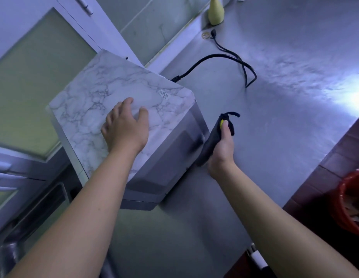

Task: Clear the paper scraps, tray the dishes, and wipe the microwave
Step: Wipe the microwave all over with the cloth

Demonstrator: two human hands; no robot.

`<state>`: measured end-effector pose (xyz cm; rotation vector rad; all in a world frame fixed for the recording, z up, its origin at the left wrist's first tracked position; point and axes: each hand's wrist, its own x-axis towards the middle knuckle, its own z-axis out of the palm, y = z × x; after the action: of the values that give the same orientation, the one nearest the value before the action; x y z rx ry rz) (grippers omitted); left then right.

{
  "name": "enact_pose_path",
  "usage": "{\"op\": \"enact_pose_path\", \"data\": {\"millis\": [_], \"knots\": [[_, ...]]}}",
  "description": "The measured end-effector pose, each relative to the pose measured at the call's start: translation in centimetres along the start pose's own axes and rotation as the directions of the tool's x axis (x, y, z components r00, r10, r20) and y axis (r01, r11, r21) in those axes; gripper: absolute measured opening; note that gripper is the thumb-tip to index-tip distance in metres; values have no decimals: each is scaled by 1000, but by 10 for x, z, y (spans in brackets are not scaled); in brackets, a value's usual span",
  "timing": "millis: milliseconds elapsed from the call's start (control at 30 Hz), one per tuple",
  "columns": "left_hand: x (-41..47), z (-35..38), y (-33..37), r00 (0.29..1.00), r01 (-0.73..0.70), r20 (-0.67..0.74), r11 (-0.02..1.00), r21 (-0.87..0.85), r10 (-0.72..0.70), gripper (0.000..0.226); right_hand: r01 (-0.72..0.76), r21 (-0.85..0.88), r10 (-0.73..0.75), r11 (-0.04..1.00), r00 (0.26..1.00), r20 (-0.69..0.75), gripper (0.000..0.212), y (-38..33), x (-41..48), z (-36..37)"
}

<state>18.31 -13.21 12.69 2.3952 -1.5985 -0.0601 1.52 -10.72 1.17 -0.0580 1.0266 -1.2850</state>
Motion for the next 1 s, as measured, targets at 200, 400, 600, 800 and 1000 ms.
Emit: {"op": "enact_pose_path", "data": {"millis": [200, 400, 600, 800, 1000], "knots": [[8, -6, -6, 999, 35, -2, 985, -172, -36, 56, 686, -198, -610, 700, 719, 333, 62, 0, -68, 62], [5, -25, -40, 960, -162, 173, 942, -295, 219, 52, 667, -584, -660, 462, 699, 276, 75, 71, -82, 94], [-13, -22, -61, 921, -383, 41, 920, -86, 387, 53, 790, -605, -776, 100, 443, 449, 67, 98, -43, 59], [-16, -24, -60, 930, -359, 49, 930, -79, 363, 52, 788, -604, -778, 122, 454, 435, 67, 115, -14, 28], [-18, -25, -57, 935, -350, 32, 932, -89, 354, 51, 519, -473, -509, 712, 846, 160, 69, 120, 7, 3]]}}
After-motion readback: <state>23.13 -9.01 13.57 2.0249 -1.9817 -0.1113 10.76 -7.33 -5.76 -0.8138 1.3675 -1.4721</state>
